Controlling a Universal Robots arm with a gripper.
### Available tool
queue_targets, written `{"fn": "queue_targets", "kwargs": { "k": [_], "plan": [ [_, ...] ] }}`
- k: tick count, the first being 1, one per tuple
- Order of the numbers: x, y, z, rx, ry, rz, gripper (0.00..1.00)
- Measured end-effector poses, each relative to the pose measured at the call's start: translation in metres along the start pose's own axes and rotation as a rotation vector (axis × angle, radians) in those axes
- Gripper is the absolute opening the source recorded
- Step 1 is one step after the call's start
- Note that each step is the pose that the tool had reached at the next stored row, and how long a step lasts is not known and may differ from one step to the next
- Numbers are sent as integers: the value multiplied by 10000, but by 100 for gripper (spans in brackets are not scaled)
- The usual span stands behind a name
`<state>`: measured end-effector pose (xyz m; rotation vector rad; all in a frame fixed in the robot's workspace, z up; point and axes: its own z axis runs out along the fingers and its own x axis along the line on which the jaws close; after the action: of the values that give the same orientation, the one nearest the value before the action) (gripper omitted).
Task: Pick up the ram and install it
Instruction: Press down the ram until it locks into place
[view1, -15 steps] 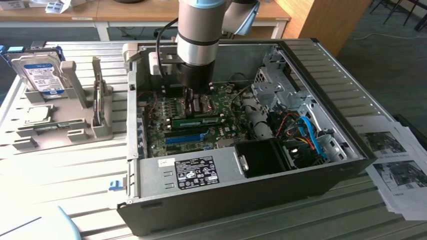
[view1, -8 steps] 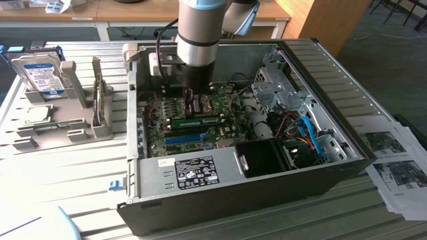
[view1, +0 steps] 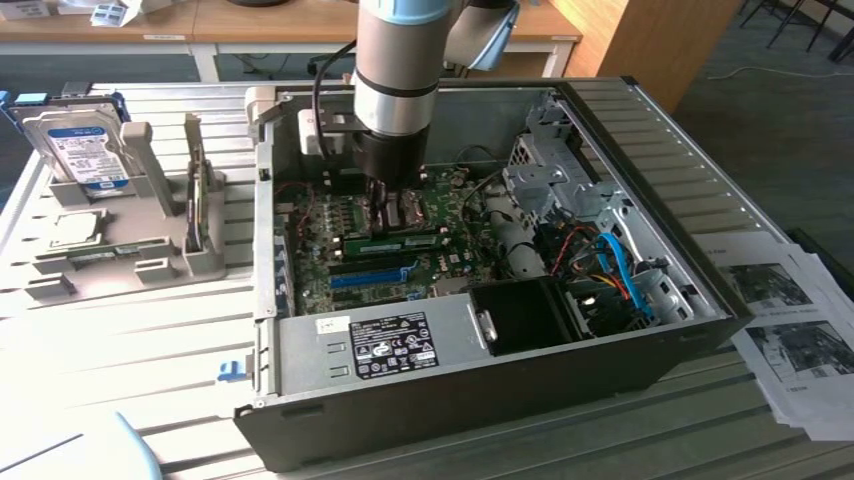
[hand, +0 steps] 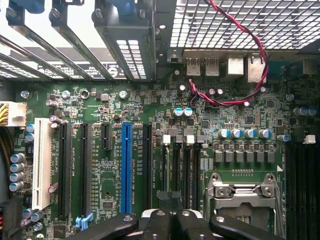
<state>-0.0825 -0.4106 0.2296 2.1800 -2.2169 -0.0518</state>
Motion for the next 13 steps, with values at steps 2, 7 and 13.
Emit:
{"fn": "queue_targets", "kwargs": {
  "k": [2,7,13],
  "plan": [
    [0,0,1,0,-1,0,9],
    [-1,-1,9,3,-5,-1,9],
    [0,-1,22,1,-1,0,9]
  ]
}}
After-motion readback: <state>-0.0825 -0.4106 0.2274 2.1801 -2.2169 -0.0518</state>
